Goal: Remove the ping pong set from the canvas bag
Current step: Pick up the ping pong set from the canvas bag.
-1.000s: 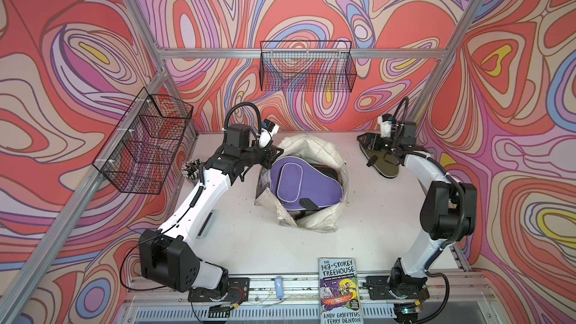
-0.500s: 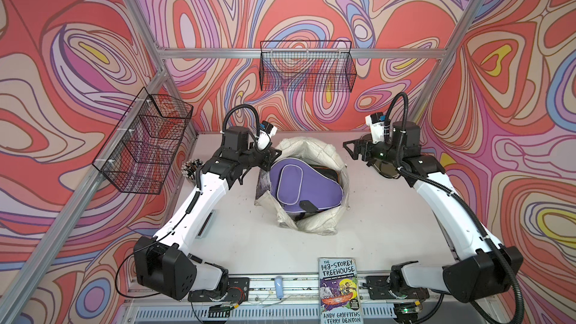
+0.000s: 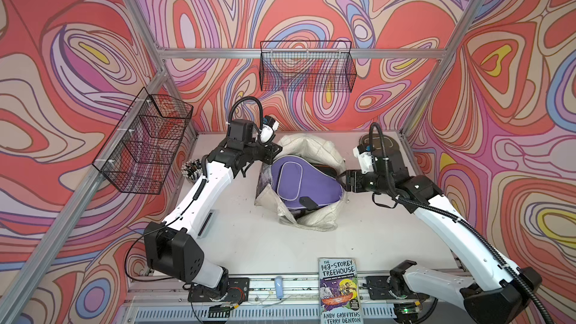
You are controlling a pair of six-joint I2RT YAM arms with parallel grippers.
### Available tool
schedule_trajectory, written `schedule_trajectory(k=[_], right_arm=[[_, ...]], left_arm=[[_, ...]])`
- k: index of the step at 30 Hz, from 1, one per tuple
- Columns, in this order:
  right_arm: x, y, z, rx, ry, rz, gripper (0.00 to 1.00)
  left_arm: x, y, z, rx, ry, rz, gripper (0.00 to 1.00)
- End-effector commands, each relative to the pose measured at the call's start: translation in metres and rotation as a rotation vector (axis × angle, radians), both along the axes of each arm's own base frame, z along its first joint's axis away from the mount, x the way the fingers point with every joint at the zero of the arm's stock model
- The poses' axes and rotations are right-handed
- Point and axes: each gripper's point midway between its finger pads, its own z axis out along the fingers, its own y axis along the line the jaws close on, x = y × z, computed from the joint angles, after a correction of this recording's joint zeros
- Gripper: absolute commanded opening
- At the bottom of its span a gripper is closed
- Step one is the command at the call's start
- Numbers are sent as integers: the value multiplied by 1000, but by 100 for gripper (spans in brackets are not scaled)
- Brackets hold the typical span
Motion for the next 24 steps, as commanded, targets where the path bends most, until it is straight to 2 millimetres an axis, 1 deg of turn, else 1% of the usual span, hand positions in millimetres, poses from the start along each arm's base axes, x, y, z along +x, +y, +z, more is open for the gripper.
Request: schedule_trajectory(k=[1, 2, 3, 5, 6, 11, 13, 15, 18, 20, 23, 24], right_arm=[[-7, -3, -12, -6, 71, -95, 63], [-7, -1, -12, 2, 83, -98, 56], [-7, 0, -10, 7, 87, -97, 45], [-7, 1, 0, 5, 91, -93, 9], [-6, 0, 7, 0, 82, -92, 0], [-7, -5, 47, -55, 39, -58, 0], [-10, -5, 56, -60, 29, -40, 0], [-15, -6, 61, -51, 21, -28, 0], [-26, -12, 60, -20, 8, -49, 0], [-33, -16, 56, 11, 6, -68, 0], [-41, -19, 37, 24, 24, -83, 0], [-42, -20, 31, 20, 32, -82, 2]], left_arm=[[-5, -6, 38, -59, -30, -14, 0], [-6, -6, 40, -63, -21, -10, 0], [-7, -6, 41, -65, -10, -9, 0], [-11, -6, 47, -70, 8, -10, 0], [-14, -6, 50, -70, 10, -10, 0], [-35, -6, 68, -48, -23, -21, 0], [-44, -8, 71, -48, -34, -28, 0], [-52, -12, 72, -43, -51, -42, 0], [-59, -18, 68, -37, -74, -55, 0], [-61, -20, 67, -43, -73, -57, 0], [-60, -25, 63, -53, -79, -68, 0], [-58, -26, 61, -53, -76, -70, 0]])
